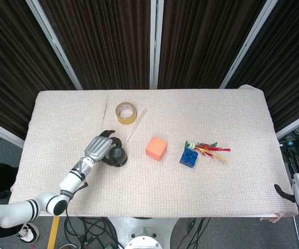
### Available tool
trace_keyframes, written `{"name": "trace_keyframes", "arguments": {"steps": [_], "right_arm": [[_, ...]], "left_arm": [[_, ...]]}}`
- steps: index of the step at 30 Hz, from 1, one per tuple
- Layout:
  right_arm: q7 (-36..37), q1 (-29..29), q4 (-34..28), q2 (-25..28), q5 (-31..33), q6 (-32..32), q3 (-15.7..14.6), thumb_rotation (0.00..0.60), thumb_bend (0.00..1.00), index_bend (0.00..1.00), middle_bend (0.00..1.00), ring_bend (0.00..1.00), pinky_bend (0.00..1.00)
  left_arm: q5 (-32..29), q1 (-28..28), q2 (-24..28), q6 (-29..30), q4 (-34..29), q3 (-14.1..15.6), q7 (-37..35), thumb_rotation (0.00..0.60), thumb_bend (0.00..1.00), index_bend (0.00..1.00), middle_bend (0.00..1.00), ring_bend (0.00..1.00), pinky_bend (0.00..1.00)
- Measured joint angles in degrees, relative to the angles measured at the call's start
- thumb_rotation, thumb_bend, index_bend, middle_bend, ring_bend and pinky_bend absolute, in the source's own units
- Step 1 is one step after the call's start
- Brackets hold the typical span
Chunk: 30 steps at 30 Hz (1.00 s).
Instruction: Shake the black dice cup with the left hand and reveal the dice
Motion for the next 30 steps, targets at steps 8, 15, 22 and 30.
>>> {"name": "trace_keyframes", "arguments": {"steps": [8,15,22,30], "right_arm": [[0.1,0.0,0.1,-0.1,-0.1,0.0,0.0,0.600,0.14,0.00,0.00,0.00,0.00],[0.1,0.0,0.0,-0.1,-0.4,0.2,-0.1,0.600,0.14,0.00,0.00,0.00,0.00],[-0.4,0.1,-0.3,0.0,-0.1,-0.1,-0.1,0.600,0.14,0.00,0.00,0.00,0.00],[-0.6,0.1,-0.5,0.0,-0.1,-0.2,-0.1,0.600,0.14,0.00,0.00,0.00,0.00]], "left_arm": [[-0.6,0.0,3.4,1.3,-4.0,-0.9,2.6,0.600,0.09,0.40,0.40,0.07,0.10],[-3.5,0.2,5.2,3.9,-4.3,-2.8,6.2,0.600,0.12,0.38,0.35,0.07,0.10],[-5.2,0.6,5.6,4.2,-2.3,-3.1,6.3,0.600,0.10,0.20,0.05,0.00,0.09],[-3.5,1.6,5.7,6.2,-1.4,-3.0,4.2,0.600,0.10,0.16,0.03,0.00,0.09]]}}
